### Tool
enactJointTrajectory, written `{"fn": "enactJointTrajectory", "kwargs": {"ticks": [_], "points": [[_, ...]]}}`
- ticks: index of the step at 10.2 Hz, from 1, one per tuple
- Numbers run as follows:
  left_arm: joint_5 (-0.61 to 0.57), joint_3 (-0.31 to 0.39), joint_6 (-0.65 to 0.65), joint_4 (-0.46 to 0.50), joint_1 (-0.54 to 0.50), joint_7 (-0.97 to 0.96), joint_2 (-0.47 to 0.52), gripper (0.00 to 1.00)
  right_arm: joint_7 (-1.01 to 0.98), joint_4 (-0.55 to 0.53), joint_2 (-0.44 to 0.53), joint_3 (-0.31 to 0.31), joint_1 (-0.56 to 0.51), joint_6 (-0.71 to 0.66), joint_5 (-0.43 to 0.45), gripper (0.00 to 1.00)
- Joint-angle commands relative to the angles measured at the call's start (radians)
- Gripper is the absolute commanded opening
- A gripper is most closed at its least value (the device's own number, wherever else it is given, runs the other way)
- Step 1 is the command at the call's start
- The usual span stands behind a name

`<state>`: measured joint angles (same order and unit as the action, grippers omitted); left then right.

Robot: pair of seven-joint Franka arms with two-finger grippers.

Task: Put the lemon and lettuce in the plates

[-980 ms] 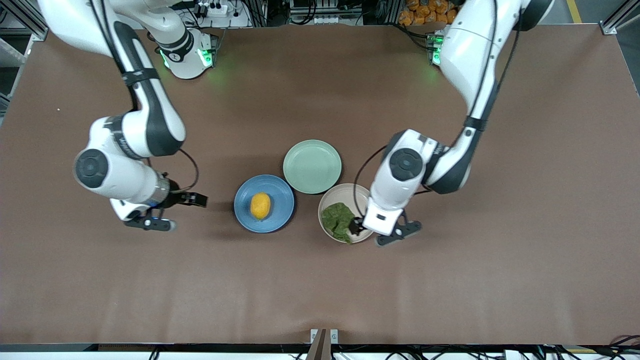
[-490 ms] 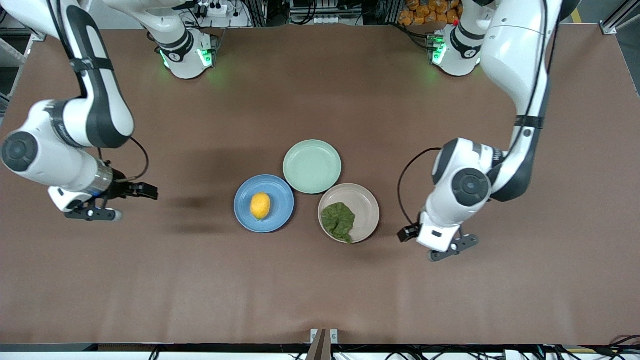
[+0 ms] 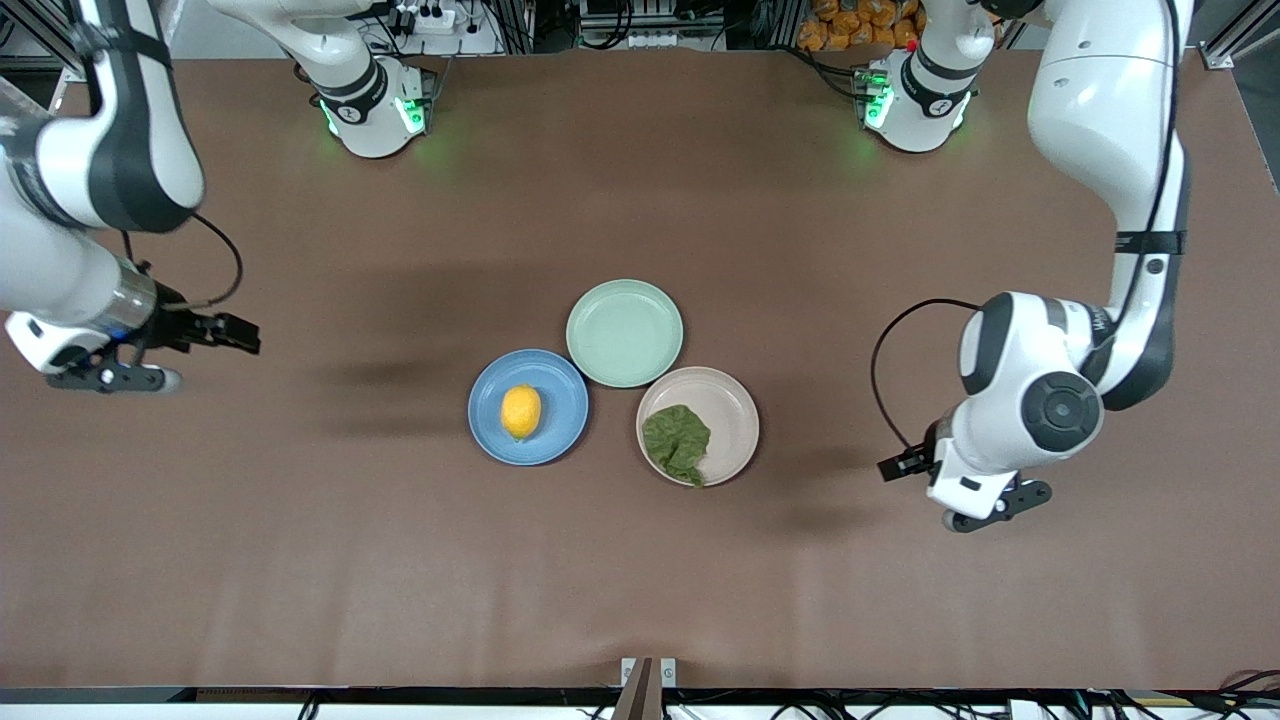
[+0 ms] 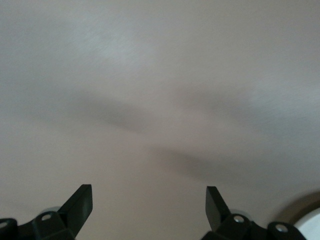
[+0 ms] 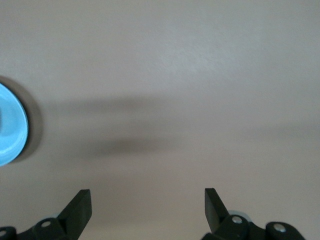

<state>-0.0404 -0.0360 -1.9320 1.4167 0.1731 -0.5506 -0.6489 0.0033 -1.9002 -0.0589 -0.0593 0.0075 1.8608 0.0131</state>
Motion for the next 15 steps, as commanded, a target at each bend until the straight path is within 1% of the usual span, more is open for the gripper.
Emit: {"fn": "enactJointTrajectory", "kwargs": {"ticks": [1,3,4,5,6,7,8,9,12,13,15], "points": [[-0.003,-0.042,0.062,0.121,-0.075,0.082,0.085,1.0,-0.012,0.06,0.05,0.013,-0.024,-0.151,0.016,1.0],[0.002,-0.044,0.057,0.314,-0.116,0.151,0.22,1.0,-0.003,0.14,0.06,0.012,-0.032,-0.228,0.015,1.0],[0.004,-0.042,0.054,0.399,-0.127,0.178,0.283,1.0,-0.003,0.18,0.067,0.013,-0.032,-0.238,0.015,1.0],[0.004,-0.042,0.054,0.457,-0.136,0.182,0.332,1.0,-0.014,0.211,0.074,0.015,-0.041,-0.241,0.014,1.0],[0.004,-0.042,0.056,0.496,-0.142,0.184,0.378,1.0,-0.02,0.239,0.086,0.016,-0.046,-0.242,0.014,1.0],[0.004,-0.042,0.056,0.514,-0.144,0.198,0.424,1.0,-0.023,0.266,0.09,0.016,-0.047,-0.252,0.014,1.0],[0.002,-0.044,0.059,0.518,-0.15,0.236,0.474,1.0,-0.022,0.303,0.085,0.016,-0.047,-0.276,0.014,1.0],[0.001,-0.044,0.059,0.504,-0.153,0.263,0.514,1.0,-0.022,0.315,0.087,0.018,-0.047,-0.278,0.013,1.0],[-0.006,-0.044,0.053,0.382,-0.161,0.28,0.554,1.0,-0.023,0.351,0.096,0.021,-0.053,-0.308,0.011,1.0],[-0.004,-0.044,0.054,0.352,-0.162,0.32,0.567,1.0,-0.023,0.349,0.097,0.021,-0.057,-0.308,0.01,1.0],[-0.001,-0.054,0.08,0.321,-0.162,0.381,0.632,1.0,-0.009,0.354,0.102,0.021,-0.057,-0.308,0.002,1.0]]}}
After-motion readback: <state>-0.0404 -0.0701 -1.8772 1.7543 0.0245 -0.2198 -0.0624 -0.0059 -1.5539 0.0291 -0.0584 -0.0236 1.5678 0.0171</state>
